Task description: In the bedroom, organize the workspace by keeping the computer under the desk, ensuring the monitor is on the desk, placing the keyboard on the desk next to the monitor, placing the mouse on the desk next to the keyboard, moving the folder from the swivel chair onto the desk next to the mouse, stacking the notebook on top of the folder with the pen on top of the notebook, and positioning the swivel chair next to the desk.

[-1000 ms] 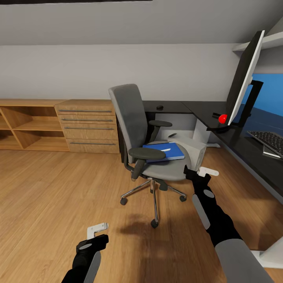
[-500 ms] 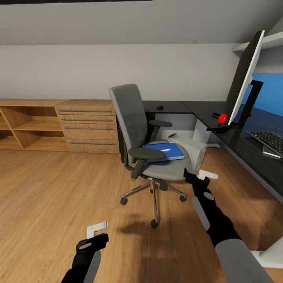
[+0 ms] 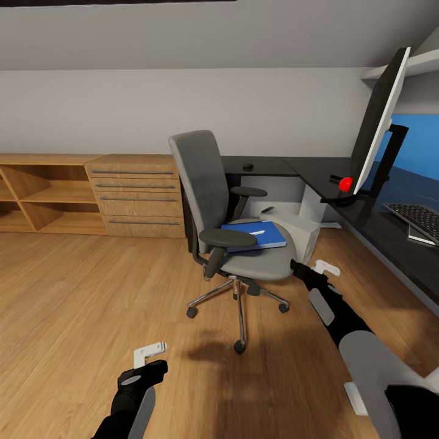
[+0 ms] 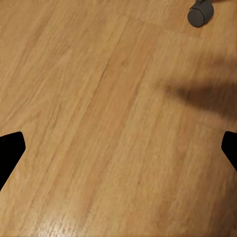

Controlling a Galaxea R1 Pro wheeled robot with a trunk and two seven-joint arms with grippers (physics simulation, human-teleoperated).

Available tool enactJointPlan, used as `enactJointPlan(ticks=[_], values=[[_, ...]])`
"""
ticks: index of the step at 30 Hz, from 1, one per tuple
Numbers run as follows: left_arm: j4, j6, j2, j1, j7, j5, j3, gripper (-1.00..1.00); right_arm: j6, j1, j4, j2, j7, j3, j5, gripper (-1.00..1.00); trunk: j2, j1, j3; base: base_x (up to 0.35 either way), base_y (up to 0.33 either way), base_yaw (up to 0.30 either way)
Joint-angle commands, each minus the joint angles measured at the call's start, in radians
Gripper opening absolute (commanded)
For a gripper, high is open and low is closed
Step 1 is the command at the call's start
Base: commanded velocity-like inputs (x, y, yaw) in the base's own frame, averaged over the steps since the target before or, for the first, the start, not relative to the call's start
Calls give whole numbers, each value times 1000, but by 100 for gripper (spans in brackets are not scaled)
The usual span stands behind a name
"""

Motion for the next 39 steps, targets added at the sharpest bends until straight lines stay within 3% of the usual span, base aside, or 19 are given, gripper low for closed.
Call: enactJointPlan(ticks=[1, 5, 12, 13, 16, 17, 28, 33, 34, 39], values=[[-1, 2, 0, 0, 10, 11, -2, 100, 1, -6, 12, -3, 9, 1, -14, 100, 0, 0, -1, 0, 0, 0], [-1, 2, 0, -1, 10, 11, -2, 100, -4, -23, 53, -9, 53, -3, -34, 100, 0, 0, -1, 0, 0, 0], [-3, 2, 0, -1, 10, 11, -3, 100, -5, -29, 74, -15, 86, -76, -98, 100, 0, 0, -1, 0, 0, 0], [-5, 2, 0, -1, 10, 12, -4, 100, -3, -30, 76, -23, 89, -105, -130, 100, 0, 0, -1, 5, 0, 0], [-5, 2, 0, -1, 10, 12, -4, 100, -1, -30, 77, -32, 90, -118, -155, 100, 0, 0, -1, 44, 0, 0], [-6, 2, 0, -1, 10, 12, -4, 100, 0, -30, 78, -41, 91, -123, -188, 100, 0, 0, -1, 160, 0, 0], [-5, 2, 0, -1, 10, 12, -4, 100, 35, -31, 78, -47, 92, -127, -241, 100, 0, 0, -1, 182, 0, 0], [-6, 2, 0, -1, 10, 12, -3, 100, 58, -31, 78, -47, 93, -129, -299, 100, 0, 0, -1, 28, 0, 0], [-6, 2, 0, 0, 10, 12, -3, 100, 64, -31, 79, -48, 94, -129, -330, 100, 0, 0, -1, 131, 0, 0], [-6, 2, 0, 0, 10, 12, -3, 100, 68, -31, 79, -48, 94, -129, -340, 100, 0, 0, -1, 235, 0, 0]])
